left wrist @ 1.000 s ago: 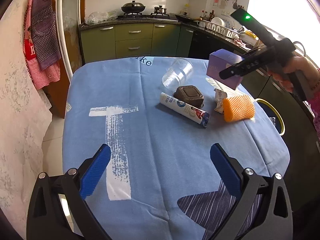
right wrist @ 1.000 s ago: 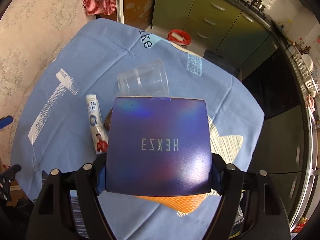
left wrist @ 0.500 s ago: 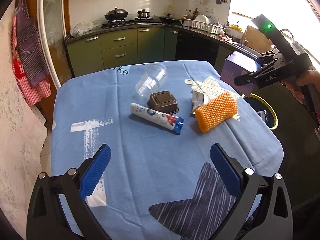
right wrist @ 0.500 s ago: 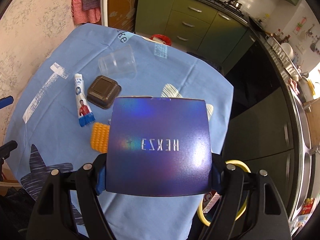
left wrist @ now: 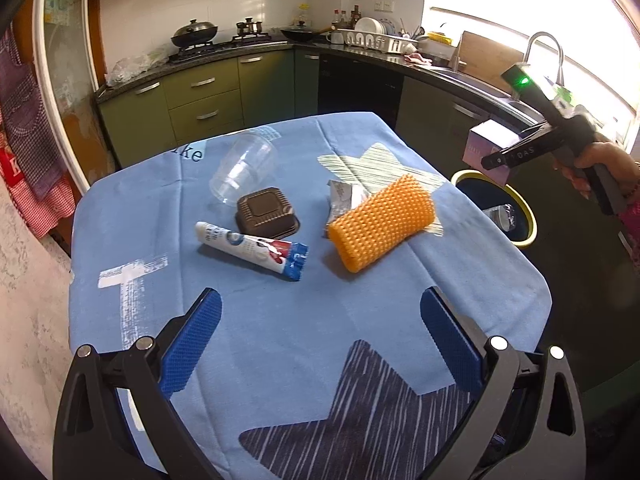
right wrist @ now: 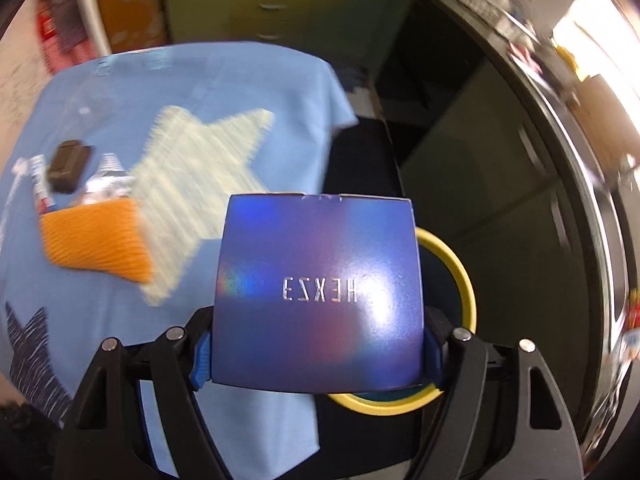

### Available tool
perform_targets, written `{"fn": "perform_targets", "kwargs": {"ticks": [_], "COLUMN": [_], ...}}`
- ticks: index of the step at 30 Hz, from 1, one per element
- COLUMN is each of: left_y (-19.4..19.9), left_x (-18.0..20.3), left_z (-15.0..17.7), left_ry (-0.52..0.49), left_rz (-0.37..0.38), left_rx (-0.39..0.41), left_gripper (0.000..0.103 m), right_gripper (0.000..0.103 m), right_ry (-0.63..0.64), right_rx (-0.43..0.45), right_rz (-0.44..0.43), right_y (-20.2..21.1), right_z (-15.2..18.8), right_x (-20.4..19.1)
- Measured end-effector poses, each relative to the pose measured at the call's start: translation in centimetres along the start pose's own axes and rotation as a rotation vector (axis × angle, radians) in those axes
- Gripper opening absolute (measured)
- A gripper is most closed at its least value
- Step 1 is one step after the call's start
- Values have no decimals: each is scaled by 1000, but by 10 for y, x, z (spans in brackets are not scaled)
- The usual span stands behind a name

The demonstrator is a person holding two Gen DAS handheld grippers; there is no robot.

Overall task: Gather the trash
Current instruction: 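Carry the purple box over the bin and open the right tool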

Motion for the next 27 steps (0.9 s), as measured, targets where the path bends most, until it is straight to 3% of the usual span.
{"fn": "perform_targets", "kwargs": {"ticks": [5,12,20,27], "left_y": [-5,-15,-30,-63], "left_x": [10,10,21,50], "left_z": [-1,-4,-4,-25], "left_ry": [-22,-14,-100,-359], "left_rz": [0,-2,39,133], "left_rx": [-8,-29,-58,-87], "left_gripper": [98,98,98,98], "right_gripper": [73,77,78,78], "right_ry": [-153,-243,-270,-221], "right_rx": [-104,-164,-84,-12], "right_rz": [-45,-68,-93,-99], "right_y": [-59,-105,-73,-31], "right_z": [30,42,55,66], "right_x": [53,83,75,41]}}
Point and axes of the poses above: each gripper's, at about its wrist camera, not at the fingertips, and y roughly against the way its jaws point, x to its right, z to its underside, the point moved 8 cm from there along -y, roughly the way its jaws point, and after that the axes turned 13 degrees about y, right-handed, at the moved point
